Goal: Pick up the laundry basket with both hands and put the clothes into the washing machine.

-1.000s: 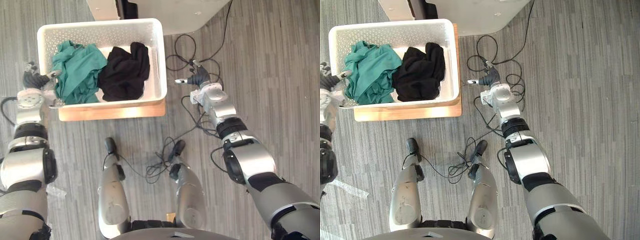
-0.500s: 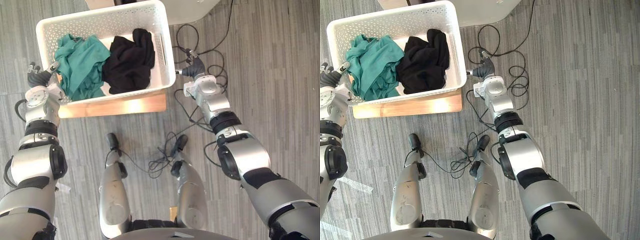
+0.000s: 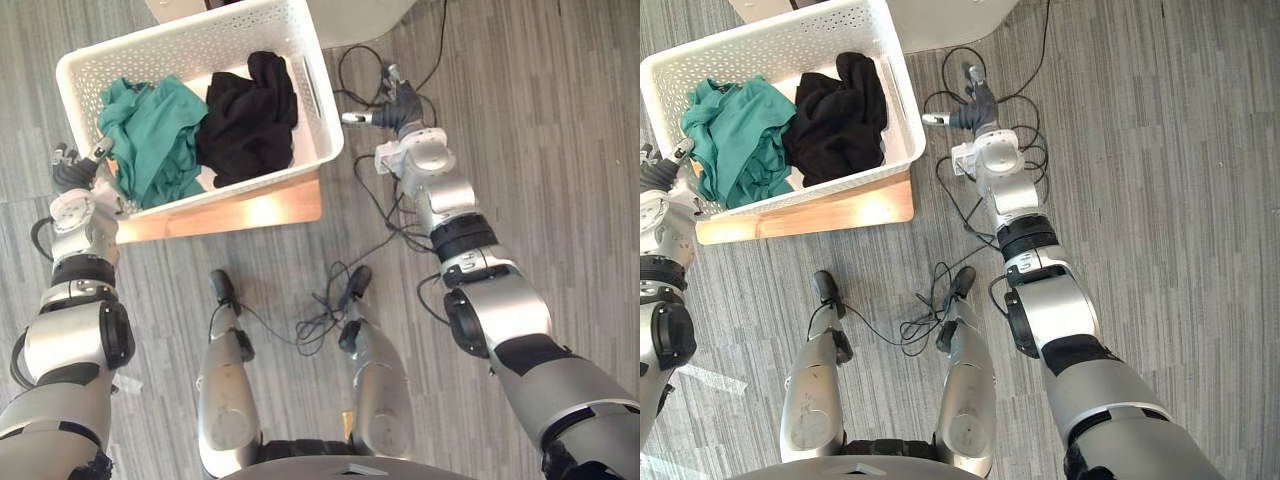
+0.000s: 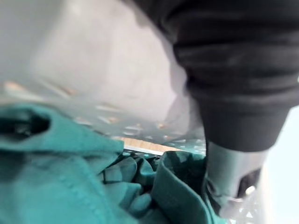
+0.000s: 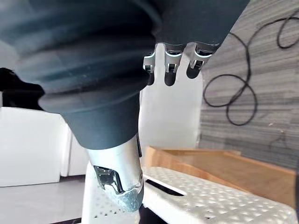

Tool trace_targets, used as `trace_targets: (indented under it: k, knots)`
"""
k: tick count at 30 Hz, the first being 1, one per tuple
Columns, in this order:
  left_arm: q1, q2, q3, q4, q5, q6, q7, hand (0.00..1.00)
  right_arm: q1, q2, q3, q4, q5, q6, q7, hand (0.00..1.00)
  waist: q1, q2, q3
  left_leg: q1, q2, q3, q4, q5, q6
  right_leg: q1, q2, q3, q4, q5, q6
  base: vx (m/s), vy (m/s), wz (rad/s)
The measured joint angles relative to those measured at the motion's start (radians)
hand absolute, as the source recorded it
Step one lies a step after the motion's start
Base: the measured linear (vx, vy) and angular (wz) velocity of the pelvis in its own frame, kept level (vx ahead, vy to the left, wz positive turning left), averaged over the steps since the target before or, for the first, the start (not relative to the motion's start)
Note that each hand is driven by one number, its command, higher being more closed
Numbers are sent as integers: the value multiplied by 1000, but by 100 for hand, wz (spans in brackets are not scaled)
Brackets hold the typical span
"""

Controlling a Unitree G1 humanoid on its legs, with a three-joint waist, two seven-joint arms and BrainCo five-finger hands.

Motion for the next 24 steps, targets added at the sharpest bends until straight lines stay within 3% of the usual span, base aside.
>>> trace_targets:
  k: [4, 18, 24]
  knots:
    - [12, -9, 0, -31, -6, -1, -1, 0, -13, 2, -1, -19, 0, -3, -32, 0, 2, -1, -1, 13, 0, 1, -34, 20, -1, 2, 5, -3, 0, 1, 1, 0, 0, 0]
    - [7, -48, -14, -74, -26, -13, 19, 0, -11, 86, -2, -14, -22, -1, -32, 0, 4, -1, -1, 10, -6, -22, -71, 52, 2, 1, 4, -25, 5, 1, 1, -20, -23, 4]
    - [-20, -67, -53, -86, -56, -27, 23, 0, -11, 86, -6, 87, -61, 13, -26, 0, 8, 1, -1, -9, -18, -42, -86, 64, 8, -10, -11, -45, 14, -1, 3, -15, -25, 11]
